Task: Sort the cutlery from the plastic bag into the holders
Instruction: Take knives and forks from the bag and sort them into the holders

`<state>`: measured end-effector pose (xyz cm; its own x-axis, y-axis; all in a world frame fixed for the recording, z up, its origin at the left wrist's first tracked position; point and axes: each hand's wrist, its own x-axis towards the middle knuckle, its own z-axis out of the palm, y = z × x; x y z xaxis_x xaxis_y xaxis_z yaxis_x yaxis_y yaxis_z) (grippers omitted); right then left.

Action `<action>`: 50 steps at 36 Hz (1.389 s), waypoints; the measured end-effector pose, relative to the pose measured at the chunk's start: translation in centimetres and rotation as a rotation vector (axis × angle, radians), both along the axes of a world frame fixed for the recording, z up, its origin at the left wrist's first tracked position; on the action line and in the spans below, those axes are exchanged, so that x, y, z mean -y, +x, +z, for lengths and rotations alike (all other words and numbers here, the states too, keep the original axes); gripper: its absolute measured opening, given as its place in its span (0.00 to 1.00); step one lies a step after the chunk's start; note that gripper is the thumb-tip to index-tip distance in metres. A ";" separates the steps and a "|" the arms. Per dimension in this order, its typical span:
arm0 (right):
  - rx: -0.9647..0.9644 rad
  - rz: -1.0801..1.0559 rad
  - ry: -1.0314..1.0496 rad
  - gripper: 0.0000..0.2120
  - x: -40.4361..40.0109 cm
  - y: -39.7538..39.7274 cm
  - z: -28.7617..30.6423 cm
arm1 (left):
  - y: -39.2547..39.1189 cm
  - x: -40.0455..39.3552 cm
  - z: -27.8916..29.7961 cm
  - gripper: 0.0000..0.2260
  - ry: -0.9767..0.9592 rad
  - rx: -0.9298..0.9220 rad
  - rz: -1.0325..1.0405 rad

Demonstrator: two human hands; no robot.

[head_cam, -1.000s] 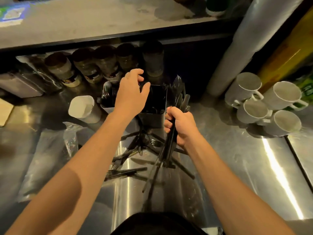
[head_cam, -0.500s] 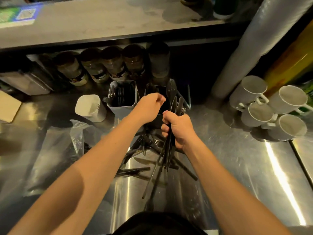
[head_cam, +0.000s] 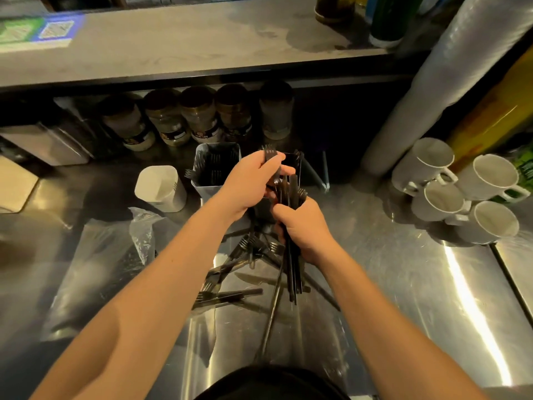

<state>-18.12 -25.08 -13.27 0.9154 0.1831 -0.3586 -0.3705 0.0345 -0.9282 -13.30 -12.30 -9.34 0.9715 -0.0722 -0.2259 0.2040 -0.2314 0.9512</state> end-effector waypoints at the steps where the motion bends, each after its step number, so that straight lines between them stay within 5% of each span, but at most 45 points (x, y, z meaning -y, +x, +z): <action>1: 0.016 0.010 -0.016 0.04 -0.2 -0.1 0.1 | -0.2 -0.4 0.0 0.09 -0.003 -0.004 0.030; 11: 0.083 0.121 -0.061 0.02 -3.4 0.3 0.6 | -1.5 -4.1 0.4 0.11 -0.166 0.017 0.283; 21: 0.029 0.133 -0.086 0.03 -5.0 -0.3 -0.4 | 0.2 -10.1 2.6 0.10 -0.403 0.340 0.706; 26: -0.008 0.087 -0.062 0.04 -5.4 -0.7 -0.8 | 2.1 -12.6 3.5 0.07 -0.069 0.438 0.641; 38: 0.003 0.081 -0.055 0.04 -5.7 0.0 0.7 | 6.8 -13.7 -1.3 0.08 0.681 0.198 0.088; 45: 0.015 0.077 -0.088 0.02 -5.4 0.3 0.1 | 7.1 -14.6 -0.4 0.05 0.634 0.250 0.083; 50: -0.042 0.048 -0.004 0.04 -6.0 0.4 -0.2 | 6.3 -15.1 -1.1 0.16 0.816 0.306 0.068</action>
